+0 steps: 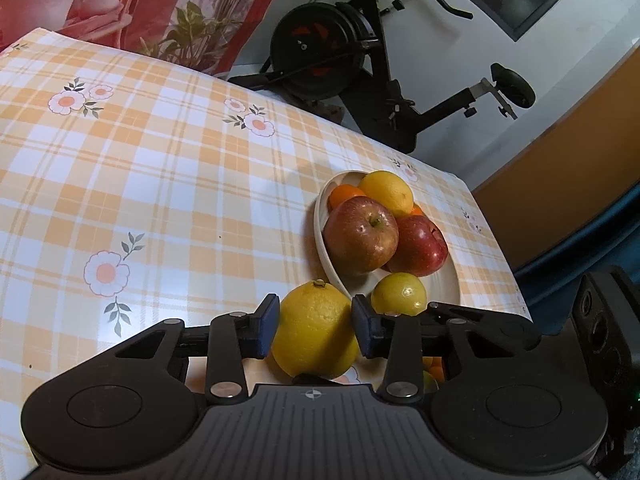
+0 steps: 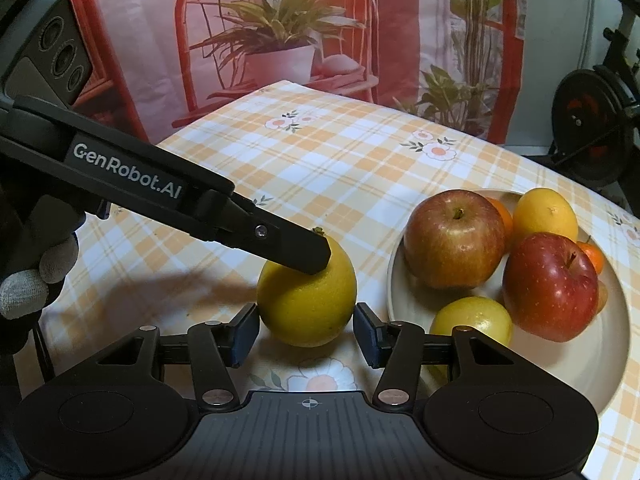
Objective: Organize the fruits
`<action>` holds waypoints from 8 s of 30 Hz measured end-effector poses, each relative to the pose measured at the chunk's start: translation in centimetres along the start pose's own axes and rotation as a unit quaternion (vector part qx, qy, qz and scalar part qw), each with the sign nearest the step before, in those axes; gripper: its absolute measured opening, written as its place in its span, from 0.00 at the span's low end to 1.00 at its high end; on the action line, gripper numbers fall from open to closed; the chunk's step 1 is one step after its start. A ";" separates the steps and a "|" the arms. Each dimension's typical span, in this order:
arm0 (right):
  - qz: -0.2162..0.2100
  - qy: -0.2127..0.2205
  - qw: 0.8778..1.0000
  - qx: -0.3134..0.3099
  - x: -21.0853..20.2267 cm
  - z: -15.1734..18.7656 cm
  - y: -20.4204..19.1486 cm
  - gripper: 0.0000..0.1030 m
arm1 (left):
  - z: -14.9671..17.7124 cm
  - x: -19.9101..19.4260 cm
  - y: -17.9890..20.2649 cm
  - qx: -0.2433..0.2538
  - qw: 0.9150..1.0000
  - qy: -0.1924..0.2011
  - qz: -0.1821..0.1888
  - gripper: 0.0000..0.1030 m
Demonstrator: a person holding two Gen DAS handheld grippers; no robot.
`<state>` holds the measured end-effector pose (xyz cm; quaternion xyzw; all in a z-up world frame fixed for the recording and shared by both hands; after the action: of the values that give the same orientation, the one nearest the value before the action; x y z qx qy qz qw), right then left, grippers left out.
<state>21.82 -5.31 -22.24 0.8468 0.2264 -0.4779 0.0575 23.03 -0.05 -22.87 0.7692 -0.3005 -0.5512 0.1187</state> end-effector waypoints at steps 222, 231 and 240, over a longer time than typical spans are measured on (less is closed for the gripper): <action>0.008 0.117 0.980 0.160 -6.9 11.5 11.0 0.45 | 7.1 3.0 10.5 0.053 0.989 0.027 -0.139 0.50; -0.021 0.108 0.979 0.170 -6.1 10.9 10.8 0.43 | 7.2 3.2 9.9 0.040 0.990 0.016 -0.131 0.48; -0.034 0.113 0.974 0.194 -6.3 11.6 11.5 0.32 | 7.3 3.4 9.7 0.038 0.991 0.010 -0.130 0.45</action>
<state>15.00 -21.30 -24.60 0.8824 0.1629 -0.4153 -0.1497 13.83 -8.65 -23.18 0.8114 -0.2177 -0.5421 0.0201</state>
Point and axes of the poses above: each gripper's, at about its wrist camera, not at the fingertips, and x roughly the way its jaws point, y to its right, z to its underside, the point moved 7 cm from there along x, roughly the way its jaws point, and after that the axes turned 13 degrees about -y, right-handed, at the moved point
